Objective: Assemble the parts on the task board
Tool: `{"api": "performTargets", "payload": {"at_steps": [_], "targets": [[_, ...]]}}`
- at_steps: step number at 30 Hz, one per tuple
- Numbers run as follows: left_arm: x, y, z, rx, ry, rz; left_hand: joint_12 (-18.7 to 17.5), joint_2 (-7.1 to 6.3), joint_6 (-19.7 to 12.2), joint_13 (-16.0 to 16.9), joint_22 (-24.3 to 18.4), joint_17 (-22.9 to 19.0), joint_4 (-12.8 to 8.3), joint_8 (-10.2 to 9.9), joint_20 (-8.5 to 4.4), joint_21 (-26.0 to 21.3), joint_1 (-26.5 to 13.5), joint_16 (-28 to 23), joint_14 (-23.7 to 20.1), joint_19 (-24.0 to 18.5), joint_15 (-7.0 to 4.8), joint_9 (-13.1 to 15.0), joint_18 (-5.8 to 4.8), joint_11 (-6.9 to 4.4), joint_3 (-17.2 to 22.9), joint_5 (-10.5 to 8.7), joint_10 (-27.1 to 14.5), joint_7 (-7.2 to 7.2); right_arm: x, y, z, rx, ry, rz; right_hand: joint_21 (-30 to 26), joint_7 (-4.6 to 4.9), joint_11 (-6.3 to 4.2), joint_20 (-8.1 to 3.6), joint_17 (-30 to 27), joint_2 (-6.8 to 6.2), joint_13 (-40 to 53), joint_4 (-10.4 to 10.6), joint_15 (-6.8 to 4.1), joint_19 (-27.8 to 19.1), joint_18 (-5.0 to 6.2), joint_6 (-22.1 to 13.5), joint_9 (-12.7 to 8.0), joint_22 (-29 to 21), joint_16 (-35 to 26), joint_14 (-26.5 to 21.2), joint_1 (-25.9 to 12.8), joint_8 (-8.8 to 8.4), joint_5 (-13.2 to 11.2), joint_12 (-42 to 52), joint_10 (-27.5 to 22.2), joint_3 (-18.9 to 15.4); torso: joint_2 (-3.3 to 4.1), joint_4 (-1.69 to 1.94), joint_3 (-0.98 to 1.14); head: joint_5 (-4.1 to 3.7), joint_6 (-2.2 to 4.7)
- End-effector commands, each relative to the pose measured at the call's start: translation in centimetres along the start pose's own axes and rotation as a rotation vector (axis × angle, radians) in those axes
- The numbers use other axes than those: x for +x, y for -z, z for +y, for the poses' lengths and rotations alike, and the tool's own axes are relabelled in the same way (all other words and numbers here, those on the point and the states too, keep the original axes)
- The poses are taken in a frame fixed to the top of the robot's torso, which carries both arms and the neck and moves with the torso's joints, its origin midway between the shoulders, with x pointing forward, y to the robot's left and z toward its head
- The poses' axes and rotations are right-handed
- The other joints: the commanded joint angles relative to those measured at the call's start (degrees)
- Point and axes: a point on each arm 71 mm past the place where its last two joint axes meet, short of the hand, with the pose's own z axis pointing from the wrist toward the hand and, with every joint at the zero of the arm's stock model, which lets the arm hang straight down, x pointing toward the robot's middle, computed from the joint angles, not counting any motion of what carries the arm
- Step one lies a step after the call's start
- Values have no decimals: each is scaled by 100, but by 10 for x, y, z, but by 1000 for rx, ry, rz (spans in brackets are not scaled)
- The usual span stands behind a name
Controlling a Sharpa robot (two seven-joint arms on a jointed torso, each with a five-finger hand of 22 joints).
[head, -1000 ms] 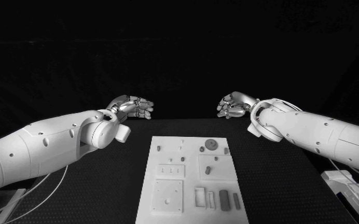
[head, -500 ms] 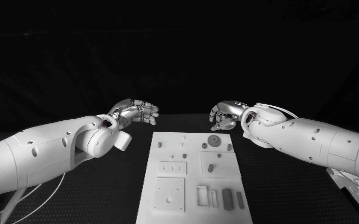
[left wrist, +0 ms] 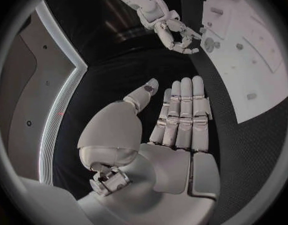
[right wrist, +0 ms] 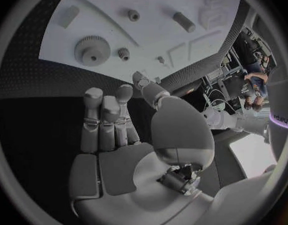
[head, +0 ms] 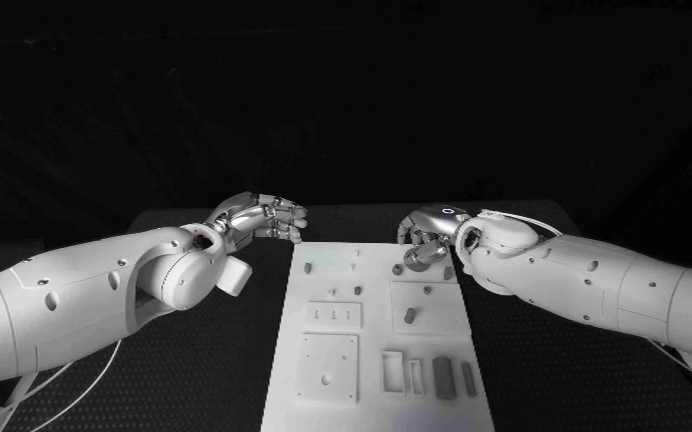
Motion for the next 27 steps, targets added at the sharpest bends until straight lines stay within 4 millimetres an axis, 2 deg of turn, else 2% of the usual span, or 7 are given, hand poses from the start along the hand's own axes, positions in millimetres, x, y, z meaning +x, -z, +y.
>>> {"api": "performTargets", "payload": {"at_steps": [1,5,9,14,27], "targets": [[3,0,-3,16,1,19,-34,-13,12,-5,-7,10,-1,-39,-50,-37,-45,-35,5,-3,38,-6,-62,24,-40,29,8,37,5,0,0,2,40,26,19,12,25,36,35,36,125,-7,15,-168,175,84,18,134,22,-136,1,-34,-17,-48,-131,40,108,20,9,-12,-9],[3,0,-4,17,1,19,-42,-12,13,-4,-8,16,1,-44,-53,-42,-51,-43,5,-4,39,-7,-66,25,-41,29,12,38,11,0,2,0,46,41,121,7,21,55,83,49,264,-1,13,-212,175,129,28,134,118,-173,0,-51,-19,-25,-144,20,195,28,18,-28,-7],[2,0,-3,16,1,17,-53,-10,13,-2,-9,24,2,-49,-56,-47,-57,-53,6,-4,40,-9,-72,26,-41,29,15,39,13,0,2,-1,49,46,173,3,17,51,98,58,319,-1,10,-208,175,142,30,134,164,-161,0,-61,-19,-6,-127,14,240,25,21,-31,0],[2,1,-4,16,2,19,-61,-11,13,-1,-9,29,2,-54,-59,-51,-62,-60,6,-4,40,-10,-76,27,-41,29,17,40,15,-1,1,4,58,47,281,1,14,37,122,71,436,2,8,-211,175,161,34,132,259,-145,-8,-88,-19,28,-95,6,279,29,19,-48,18],[3,2,-8,21,5,23,-83,-15,11,3,-10,46,7,-67,-65,-61,-82,-81,7,-3,43,-13,-86,28,-46,29,25,43,15,-4,2,6,64,42,318,-6,7,32,143,127,538,11,4,-242,175,187,42,114,359,-122,-21,-110,-19,60,-51,27,378,72,19,-69,41]]}}
